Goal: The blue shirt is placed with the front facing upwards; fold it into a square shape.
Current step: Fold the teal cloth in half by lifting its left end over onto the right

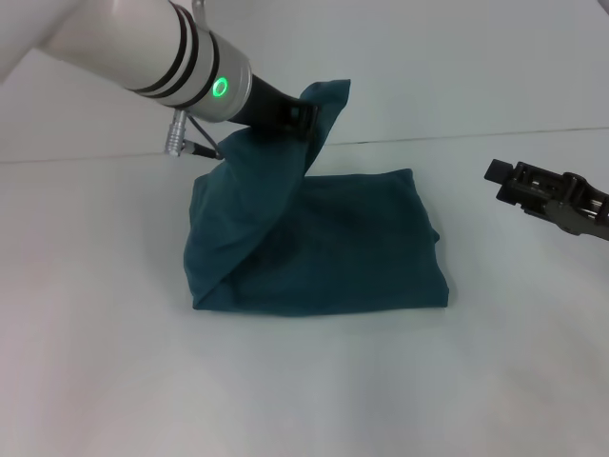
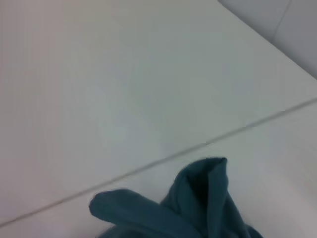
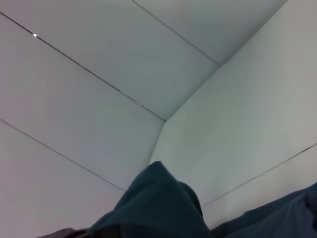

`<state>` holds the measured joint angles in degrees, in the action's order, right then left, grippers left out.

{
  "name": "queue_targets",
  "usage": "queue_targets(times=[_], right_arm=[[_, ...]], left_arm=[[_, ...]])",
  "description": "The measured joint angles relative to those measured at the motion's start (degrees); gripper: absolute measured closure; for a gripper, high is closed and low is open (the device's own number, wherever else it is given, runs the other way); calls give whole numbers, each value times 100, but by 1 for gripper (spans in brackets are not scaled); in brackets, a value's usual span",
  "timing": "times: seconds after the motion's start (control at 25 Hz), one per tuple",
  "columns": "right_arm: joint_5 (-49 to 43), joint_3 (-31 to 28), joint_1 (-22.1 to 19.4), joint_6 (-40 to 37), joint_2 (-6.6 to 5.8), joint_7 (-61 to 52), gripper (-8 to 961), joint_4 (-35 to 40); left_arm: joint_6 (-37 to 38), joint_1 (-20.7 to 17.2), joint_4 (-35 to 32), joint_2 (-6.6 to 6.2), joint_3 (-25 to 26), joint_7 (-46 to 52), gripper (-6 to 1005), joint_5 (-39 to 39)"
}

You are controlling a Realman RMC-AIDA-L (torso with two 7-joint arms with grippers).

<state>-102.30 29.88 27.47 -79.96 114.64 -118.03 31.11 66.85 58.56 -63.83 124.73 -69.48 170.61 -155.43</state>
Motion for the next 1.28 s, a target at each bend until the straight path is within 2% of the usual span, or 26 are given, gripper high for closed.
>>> queue_targets(times=[0.08, 0.28, 0.4, 0.72, 0.88, 1.28], right_arm=[[1, 0, 5, 4, 5, 0, 255, 0], [5, -15, -12, 8, 4, 0, 255, 0], [7, -20, -19, 8, 2, 0, 255, 0], [8, -19, -7, 21, 7, 0, 255, 0], [3, -17, 4, 23, 9, 0, 255, 0], [-1, -8, 23, 25, 15, 0, 255, -62]], left_arm=[[-130, -25, -15, 0, 111, 1, 919, 59], [-292, -350, -569, -10, 609, 4, 919, 348], [-366, -389, -484, -19, 722, 6, 919, 379], [-756, -53, 779, -72, 370, -39, 920, 92], [-869, -37, 942, -47, 74, -11, 919, -6], [-879, -1, 1056, -27, -215, -14, 919, 11]])
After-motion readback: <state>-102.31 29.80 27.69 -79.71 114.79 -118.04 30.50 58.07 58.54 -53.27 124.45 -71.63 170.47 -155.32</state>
